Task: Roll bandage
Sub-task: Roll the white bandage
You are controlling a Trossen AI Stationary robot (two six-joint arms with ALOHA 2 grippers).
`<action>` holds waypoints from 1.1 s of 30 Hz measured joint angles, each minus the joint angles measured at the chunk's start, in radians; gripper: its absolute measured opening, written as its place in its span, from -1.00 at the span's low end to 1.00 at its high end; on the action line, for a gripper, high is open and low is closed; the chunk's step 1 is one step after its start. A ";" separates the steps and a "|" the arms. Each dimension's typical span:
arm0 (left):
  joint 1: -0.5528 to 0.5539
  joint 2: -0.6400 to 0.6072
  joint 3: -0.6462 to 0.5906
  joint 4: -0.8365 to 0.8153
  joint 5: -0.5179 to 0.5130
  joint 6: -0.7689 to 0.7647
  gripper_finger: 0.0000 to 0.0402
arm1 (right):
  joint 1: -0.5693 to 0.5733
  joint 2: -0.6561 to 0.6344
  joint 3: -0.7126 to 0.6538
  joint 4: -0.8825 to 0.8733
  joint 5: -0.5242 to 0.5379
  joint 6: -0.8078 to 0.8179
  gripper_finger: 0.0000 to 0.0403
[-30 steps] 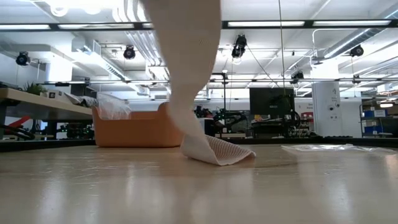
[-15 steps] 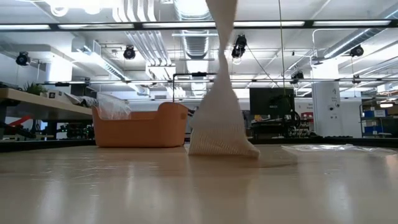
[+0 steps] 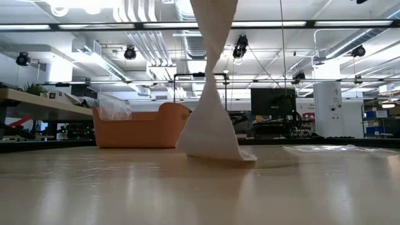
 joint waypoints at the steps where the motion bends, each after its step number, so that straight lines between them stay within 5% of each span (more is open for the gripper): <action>1: 0.015 0.002 0.004 0.001 0.018 0.006 0.09 | 0.000 0.000 0.001 0.005 0.001 0.009 -0.72; 10: 0.091 0.050 0.053 0.006 0.120 0.109 0.16 | -0.005 0.000 0.015 0.007 0.039 0.132 -0.68; 21: 0.088 0.076 0.101 0.003 -0.021 0.359 0.24 | -0.028 -0.006 0.015 0.006 0.065 0.552 -0.68; 28: 0.094 0.076 0.101 0.005 -0.070 0.369 0.04 | -0.029 -0.006 0.015 0.007 0.070 0.625 -0.73; 33: 0.096 0.077 0.101 0.003 -0.068 0.353 -0.30 | -0.029 -0.008 0.018 -0.023 0.089 0.627 -0.63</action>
